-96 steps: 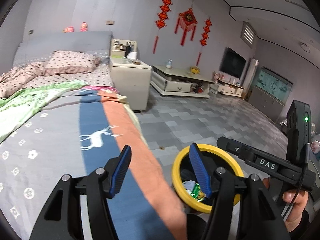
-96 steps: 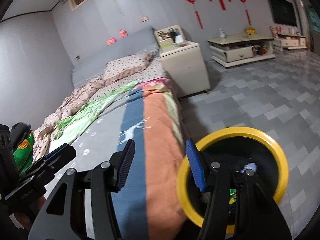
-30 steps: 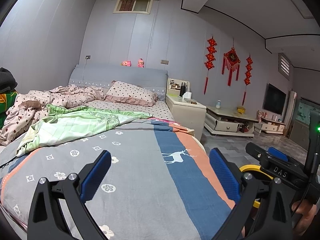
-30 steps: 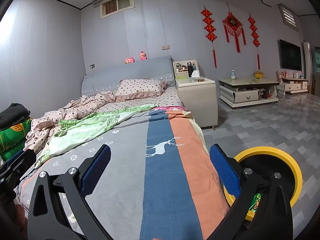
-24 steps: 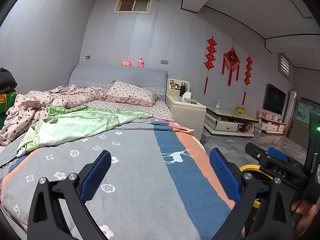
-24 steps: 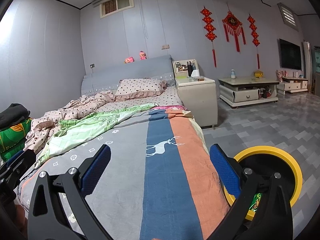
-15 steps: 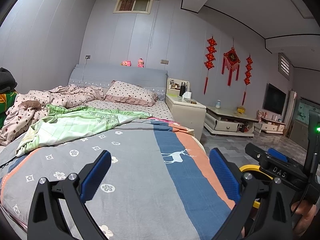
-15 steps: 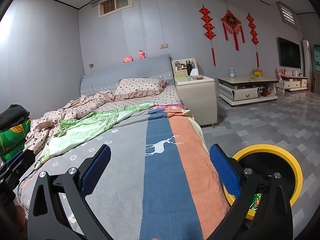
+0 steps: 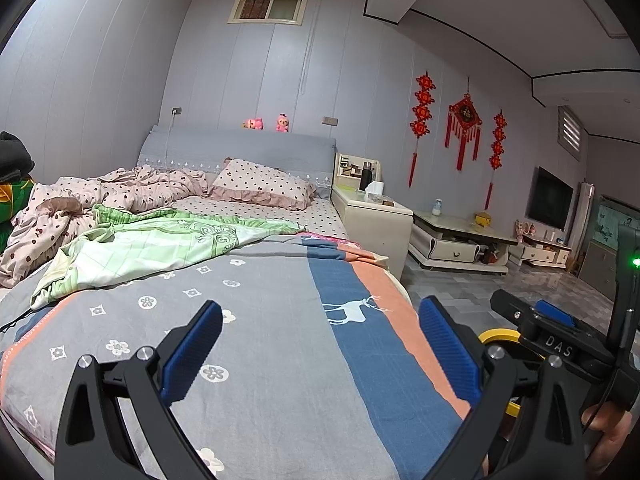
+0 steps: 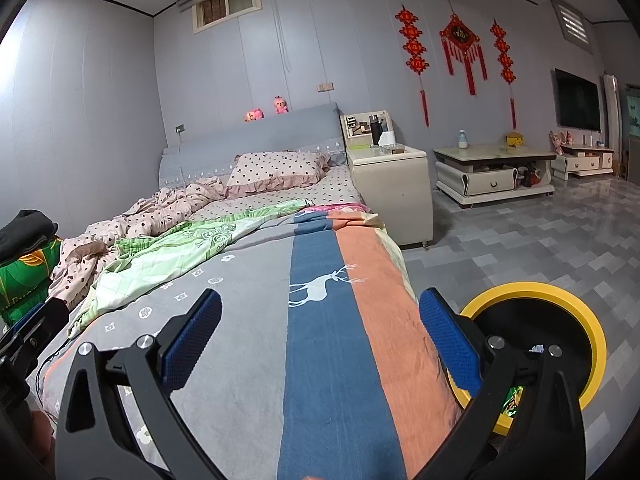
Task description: Collect trash
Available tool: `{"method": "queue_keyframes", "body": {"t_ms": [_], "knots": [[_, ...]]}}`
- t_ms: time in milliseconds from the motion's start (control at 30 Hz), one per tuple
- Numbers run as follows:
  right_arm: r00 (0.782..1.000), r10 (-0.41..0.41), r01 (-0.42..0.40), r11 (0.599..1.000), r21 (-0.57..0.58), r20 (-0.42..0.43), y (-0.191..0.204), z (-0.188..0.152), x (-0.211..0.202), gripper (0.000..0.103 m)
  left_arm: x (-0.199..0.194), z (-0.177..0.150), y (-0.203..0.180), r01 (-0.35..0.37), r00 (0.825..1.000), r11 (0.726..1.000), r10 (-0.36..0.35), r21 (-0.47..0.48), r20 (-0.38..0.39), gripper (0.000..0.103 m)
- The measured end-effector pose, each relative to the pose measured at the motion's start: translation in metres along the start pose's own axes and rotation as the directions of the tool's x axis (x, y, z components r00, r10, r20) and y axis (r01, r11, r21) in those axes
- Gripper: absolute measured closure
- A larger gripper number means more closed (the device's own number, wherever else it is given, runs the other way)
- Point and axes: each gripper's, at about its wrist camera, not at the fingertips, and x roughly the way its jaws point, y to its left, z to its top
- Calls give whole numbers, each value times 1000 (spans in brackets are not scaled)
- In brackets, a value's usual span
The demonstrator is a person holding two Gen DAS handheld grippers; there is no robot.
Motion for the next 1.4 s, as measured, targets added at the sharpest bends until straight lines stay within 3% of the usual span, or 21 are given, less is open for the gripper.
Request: {"method": "queue_keyframes", "body": {"t_ms": [1400], "knots": [[999, -12, 13, 1000, 16, -31, -5, -10, 5, 8, -1, -10, -5, 5, 1000, 1000, -5, -5, -14, 8]]}}
